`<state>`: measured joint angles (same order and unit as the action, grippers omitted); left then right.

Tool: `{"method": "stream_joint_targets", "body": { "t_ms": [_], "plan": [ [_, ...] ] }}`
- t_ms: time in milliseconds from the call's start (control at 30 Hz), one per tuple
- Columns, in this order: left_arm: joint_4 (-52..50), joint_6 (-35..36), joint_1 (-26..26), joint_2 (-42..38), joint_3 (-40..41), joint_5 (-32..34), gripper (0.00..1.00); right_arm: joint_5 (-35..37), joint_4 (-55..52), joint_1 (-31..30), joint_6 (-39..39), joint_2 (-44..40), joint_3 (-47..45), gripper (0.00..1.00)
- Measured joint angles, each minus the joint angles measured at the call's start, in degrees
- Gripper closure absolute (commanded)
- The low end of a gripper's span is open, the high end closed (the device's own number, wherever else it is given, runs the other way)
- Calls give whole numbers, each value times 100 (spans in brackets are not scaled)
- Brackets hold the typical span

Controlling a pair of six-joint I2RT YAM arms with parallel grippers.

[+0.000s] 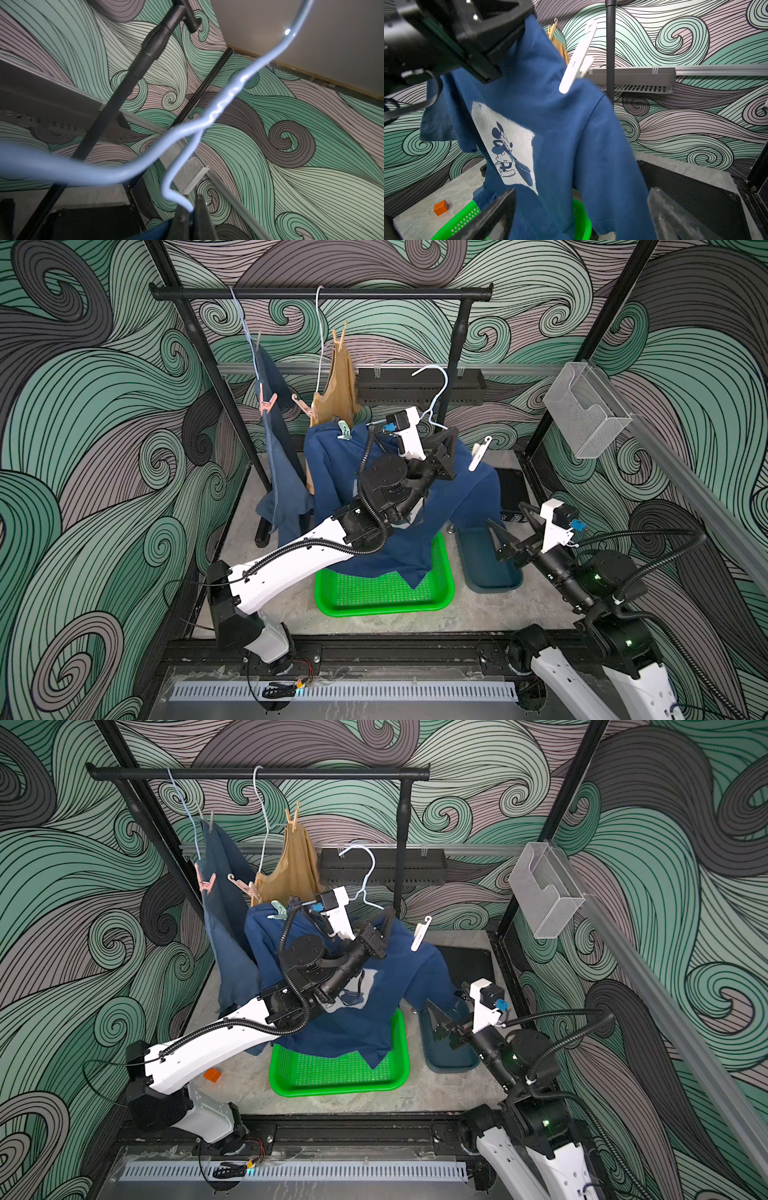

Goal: Remove the clothespins securing t-shirts to the hanger
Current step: Pick up the hanger from the clothes rail.

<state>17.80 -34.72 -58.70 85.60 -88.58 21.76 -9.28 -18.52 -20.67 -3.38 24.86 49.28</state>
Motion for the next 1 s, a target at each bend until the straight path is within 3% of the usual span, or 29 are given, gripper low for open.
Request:
{"method": "stream_joint_targets", "body": {
  "t_ms": [233, 500, 767, 1000],
  "plan": [
    [634, -651, -24, -1016, 1598, 601, 100, 0, -20, -2, 79, 17, 129, 1],
    [1340, -1305, -291, -962, 2420, 992, 100, -55, -133, 0, 234, 46, 208, 1],
    [1576, -1991, -350, -964, 3397, 1082, 100, -1224, -745, 0, 855, 380, 896, 1],
    [2083, -2146, -402, -1191, 4181, 883, 100, -2090, -1467, -13, 1381, 1276, 1486, 4]
  ]
}}
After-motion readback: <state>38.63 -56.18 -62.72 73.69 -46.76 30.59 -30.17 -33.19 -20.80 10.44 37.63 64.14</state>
